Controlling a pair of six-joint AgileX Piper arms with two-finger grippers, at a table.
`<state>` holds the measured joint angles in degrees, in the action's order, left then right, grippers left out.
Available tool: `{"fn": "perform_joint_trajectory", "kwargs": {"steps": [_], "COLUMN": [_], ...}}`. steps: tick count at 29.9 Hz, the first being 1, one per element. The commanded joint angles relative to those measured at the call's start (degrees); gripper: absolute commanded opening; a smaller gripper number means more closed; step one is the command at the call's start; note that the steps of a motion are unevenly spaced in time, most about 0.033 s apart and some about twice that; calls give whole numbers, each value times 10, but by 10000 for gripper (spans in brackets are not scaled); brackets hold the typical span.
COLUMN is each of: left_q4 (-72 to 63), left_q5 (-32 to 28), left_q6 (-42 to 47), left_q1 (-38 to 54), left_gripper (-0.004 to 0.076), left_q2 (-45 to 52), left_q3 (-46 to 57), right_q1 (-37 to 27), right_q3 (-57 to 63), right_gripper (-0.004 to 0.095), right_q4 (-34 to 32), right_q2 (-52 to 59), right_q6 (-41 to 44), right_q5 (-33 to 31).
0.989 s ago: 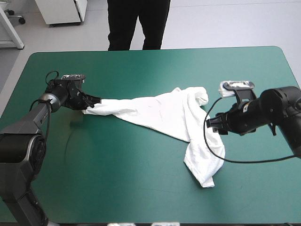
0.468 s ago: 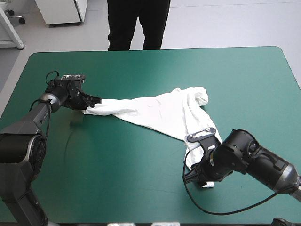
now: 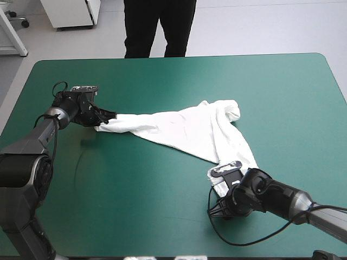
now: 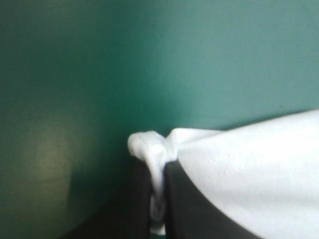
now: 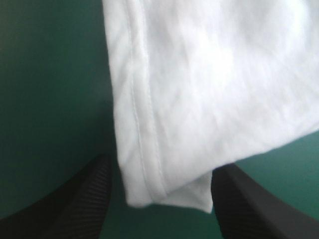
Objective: Fold the cloth
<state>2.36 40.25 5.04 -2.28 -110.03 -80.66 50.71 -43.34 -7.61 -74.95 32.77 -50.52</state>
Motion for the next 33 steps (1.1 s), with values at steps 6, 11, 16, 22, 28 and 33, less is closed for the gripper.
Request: {"fn": "perform_joint_trajectory", "kwargs": {"steps": [6, 11, 16, 22, 28, 33], "left_q4": [-2, -2, -2, -2, -2, -10], "left_q5": [-1, 10, 12, 26, 42, 43], "left_q6": [0, 0, -22, -42, -50, -77], "left_q1": [1, 1, 1, 1, 1, 1], "left_gripper": [-9, -9, -9, -9, -9, -9], "left_q2": [18, 31, 80, 165, 258, 338], "left_q3": [-10, -10, -10, -10, -10, -10], "right_q1": [1, 1, -18, -99, -192, -236], "right_q3": [-11, -14, -54, -174, -339, -496], "right_gripper": [450, 2, -17, -17, -17, -17], "right_q4": [-20, -11, -25, -26, -28, -29], "right_q2": [-80, -93, -48, 19, 57, 59], "right_q6": [14, 2, 0, -54, -191, -278], "right_q5": [36, 18, -15, -65, -117, -125]}}
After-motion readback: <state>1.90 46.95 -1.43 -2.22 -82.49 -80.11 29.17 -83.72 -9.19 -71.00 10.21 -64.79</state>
